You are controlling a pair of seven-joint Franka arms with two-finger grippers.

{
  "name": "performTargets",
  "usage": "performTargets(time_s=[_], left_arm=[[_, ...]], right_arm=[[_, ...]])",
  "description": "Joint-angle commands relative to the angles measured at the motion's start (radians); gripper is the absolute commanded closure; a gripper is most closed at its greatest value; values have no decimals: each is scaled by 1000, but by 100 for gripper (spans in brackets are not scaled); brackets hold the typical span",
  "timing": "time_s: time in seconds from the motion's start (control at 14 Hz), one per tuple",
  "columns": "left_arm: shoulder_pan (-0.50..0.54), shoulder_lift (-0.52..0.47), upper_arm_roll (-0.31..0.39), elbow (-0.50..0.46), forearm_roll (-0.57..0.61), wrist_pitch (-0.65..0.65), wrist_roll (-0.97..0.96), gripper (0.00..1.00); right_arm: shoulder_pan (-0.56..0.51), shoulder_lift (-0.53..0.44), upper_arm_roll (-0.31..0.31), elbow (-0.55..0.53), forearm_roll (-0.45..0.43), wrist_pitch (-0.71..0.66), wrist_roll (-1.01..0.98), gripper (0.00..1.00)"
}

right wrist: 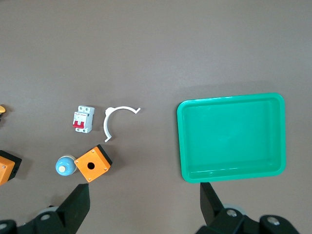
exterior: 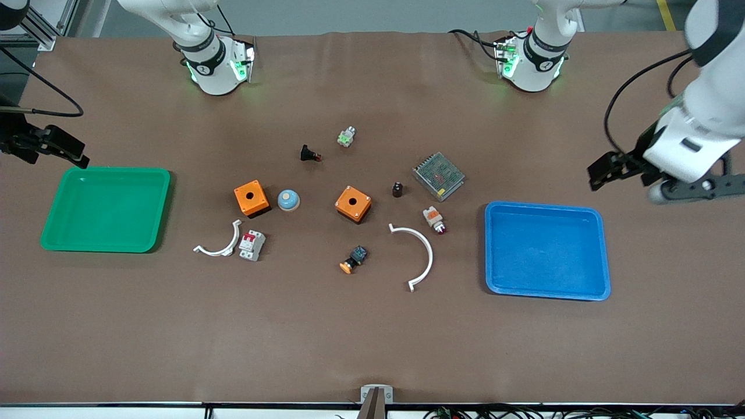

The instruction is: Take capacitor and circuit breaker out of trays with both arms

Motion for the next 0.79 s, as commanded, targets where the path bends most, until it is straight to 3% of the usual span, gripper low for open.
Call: performTargets(time_s=[0.0,0.21,0.71], left_arm=[[-82,-90,90,-82,-18,-24,44,0],[-102,-139,115,-122,-18,-28,96,0],[-90,-133,110,-62,-12,-86,111,0]], right_arm=[[1,-20,2,-19,-4,8,18,0],[-2,-22,0,-16,-4,10,18,0],[-3,-22,-1,-13,-4,19,13,0]])
